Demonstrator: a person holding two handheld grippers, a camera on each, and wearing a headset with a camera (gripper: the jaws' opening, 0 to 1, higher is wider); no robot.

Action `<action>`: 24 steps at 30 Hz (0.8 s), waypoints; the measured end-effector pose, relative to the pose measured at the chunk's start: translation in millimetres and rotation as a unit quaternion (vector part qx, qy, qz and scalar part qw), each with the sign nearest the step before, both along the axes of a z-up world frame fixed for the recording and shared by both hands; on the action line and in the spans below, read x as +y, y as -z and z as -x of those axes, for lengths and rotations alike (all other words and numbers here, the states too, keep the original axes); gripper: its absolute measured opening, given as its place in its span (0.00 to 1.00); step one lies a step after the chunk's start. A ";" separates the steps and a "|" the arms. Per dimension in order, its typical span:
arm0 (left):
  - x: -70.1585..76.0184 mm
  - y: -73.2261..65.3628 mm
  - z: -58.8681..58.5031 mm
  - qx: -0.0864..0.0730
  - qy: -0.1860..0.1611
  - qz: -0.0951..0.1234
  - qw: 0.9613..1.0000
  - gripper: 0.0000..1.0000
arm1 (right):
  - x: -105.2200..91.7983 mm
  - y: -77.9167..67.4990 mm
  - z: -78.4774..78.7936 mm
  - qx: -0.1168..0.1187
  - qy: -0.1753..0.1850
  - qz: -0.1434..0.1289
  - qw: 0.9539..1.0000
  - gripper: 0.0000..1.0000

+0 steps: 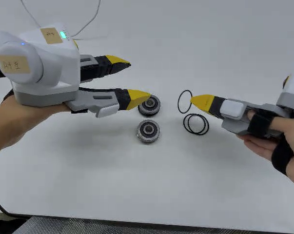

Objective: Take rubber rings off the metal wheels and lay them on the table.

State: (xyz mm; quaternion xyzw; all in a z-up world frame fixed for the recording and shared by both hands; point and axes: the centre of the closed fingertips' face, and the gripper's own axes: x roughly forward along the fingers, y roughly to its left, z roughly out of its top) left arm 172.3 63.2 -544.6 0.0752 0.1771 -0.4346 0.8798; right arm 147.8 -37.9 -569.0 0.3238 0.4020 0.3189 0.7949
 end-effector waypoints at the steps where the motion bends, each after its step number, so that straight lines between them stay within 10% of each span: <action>1: -0.2 -0.5 0.3 -0.001 0.000 0.000 1.000 0.47 | -1.1 1.5 1.5 0.005 0.005 -0.003 1.000 0.01; 24: -1.5 4.6 7.2 0.005 0.004 -0.015 1.000 0.55 | -28.9 31.1 15.9 0.032 0.044 0.041 0.998 0.02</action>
